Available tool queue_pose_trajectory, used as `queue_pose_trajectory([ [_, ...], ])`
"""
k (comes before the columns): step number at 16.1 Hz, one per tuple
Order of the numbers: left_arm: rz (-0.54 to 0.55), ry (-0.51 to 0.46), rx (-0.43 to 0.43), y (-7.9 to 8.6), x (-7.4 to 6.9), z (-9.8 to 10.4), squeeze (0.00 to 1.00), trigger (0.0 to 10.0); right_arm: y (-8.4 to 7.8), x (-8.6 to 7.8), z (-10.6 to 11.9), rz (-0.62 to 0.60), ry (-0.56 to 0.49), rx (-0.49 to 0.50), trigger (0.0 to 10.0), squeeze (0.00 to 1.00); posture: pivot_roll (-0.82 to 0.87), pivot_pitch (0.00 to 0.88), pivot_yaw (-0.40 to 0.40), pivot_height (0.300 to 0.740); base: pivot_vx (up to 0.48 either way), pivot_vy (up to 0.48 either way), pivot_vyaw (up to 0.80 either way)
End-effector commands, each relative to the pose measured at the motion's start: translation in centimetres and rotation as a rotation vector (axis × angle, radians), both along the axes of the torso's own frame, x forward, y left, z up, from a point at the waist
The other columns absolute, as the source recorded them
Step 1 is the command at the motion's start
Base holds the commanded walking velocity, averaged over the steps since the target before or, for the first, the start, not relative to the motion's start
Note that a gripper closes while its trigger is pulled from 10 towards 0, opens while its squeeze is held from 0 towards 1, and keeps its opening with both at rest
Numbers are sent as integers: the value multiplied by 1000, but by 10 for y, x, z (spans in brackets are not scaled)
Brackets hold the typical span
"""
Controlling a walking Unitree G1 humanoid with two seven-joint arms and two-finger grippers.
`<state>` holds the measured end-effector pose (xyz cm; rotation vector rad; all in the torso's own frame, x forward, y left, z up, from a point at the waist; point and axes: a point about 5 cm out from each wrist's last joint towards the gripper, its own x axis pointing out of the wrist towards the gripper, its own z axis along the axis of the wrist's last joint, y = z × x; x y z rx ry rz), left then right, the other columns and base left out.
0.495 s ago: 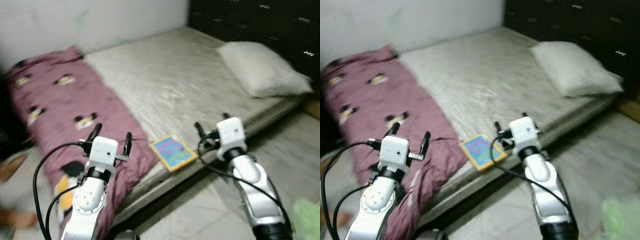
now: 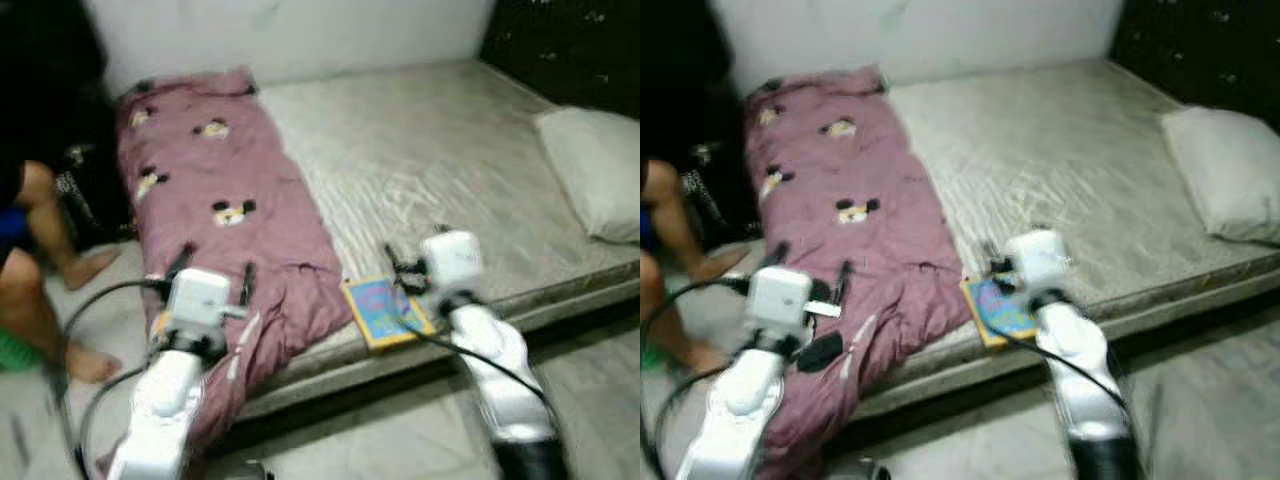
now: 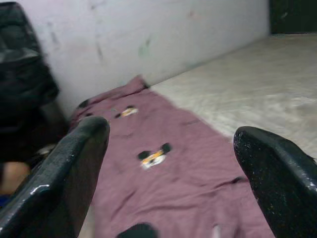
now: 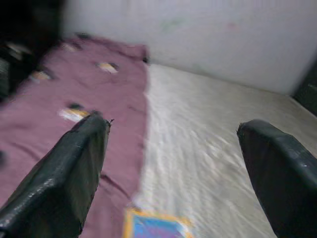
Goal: Clean up the room
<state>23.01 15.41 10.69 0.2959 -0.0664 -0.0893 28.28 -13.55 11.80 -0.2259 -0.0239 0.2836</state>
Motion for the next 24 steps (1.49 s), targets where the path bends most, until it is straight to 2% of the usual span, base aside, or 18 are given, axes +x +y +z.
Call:
queue_pose_trajectory([
  [1,-7,-13,-7,-3,1,3,0,10000,-8,1,0,-18,-3,-12,10000,0,-26,0,-12,740,0,0,800],
  [8,3,-29,-17,0,10,5,0,10000,-3,12,7,-10,-43,2,10000,0,-29,0,-6,740,0,0,800],
  [13,17,-41,-29,0,20,7,0,10000,-1,24,12,-26,-74,21,10000,0,-38,0,36,740,0,0,0],
  [16,55,-8,-74,7,25,3,0,10000,4,27,9,-9,-64,32,10000,0,-39,0,38,740,0,0,0],
  [20,104,-1,-98,8,17,-2,0,10000,10,26,4,74,-44,-1,10000,0,3,0,-28,740,0,0,0],
  [24,184,7,-139,13,5,-8,0,10000,22,27,4,166,-36,-15,10000,0,40,0,-87,740,0,0,0],
])
